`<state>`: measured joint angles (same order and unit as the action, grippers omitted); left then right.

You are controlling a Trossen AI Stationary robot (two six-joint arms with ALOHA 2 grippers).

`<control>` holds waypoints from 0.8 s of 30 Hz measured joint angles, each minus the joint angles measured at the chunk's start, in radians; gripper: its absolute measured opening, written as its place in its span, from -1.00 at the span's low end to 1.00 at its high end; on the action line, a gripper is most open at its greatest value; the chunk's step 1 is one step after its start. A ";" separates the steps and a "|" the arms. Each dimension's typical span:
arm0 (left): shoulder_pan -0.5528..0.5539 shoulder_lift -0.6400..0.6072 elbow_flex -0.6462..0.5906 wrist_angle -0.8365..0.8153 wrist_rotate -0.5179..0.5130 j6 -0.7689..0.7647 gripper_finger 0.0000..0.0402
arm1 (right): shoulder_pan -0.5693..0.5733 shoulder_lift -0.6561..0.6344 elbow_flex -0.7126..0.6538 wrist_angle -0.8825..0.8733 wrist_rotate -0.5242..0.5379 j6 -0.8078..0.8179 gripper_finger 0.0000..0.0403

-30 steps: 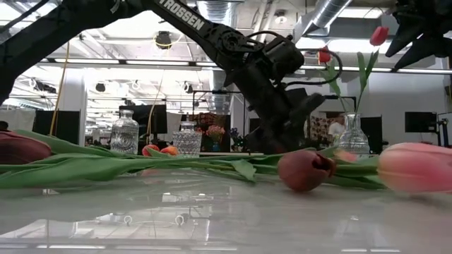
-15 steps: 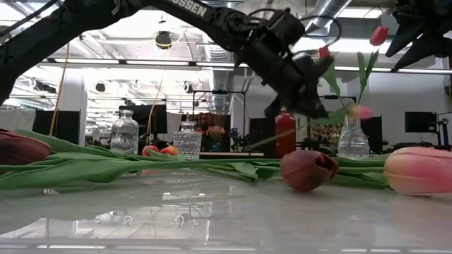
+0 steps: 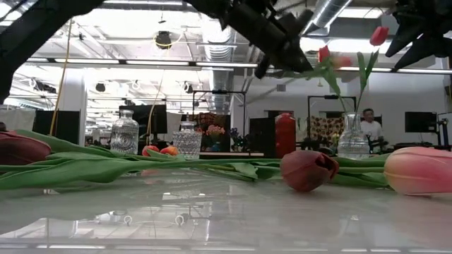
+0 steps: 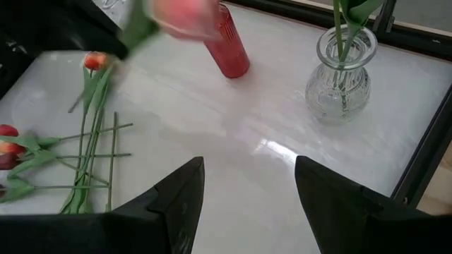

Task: Sort flowers into vase by color
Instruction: Put the white-pink flower into the left transparent vase

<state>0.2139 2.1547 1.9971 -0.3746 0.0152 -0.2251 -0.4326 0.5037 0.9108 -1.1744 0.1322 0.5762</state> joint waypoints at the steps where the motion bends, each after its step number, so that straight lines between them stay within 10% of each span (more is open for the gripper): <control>1: 0.000 -0.022 -0.020 -0.001 -0.017 0.009 -1.00 | 0.000 0.000 0.000 0.000 0.000 0.000 0.24; 9: 0.013 -0.282 -0.337 0.126 -0.123 0.048 -1.00 | 0.000 0.000 0.000 0.000 0.000 -0.006 0.24; 24: 0.140 -0.832 -1.143 0.890 -0.132 0.122 -1.00 | 0.000 0.000 0.000 0.001 0.000 -0.008 0.24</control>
<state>0.3543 1.3223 0.8542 0.5153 -0.1169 -0.1035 -0.4327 0.5037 0.9108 -1.1738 0.1320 0.5682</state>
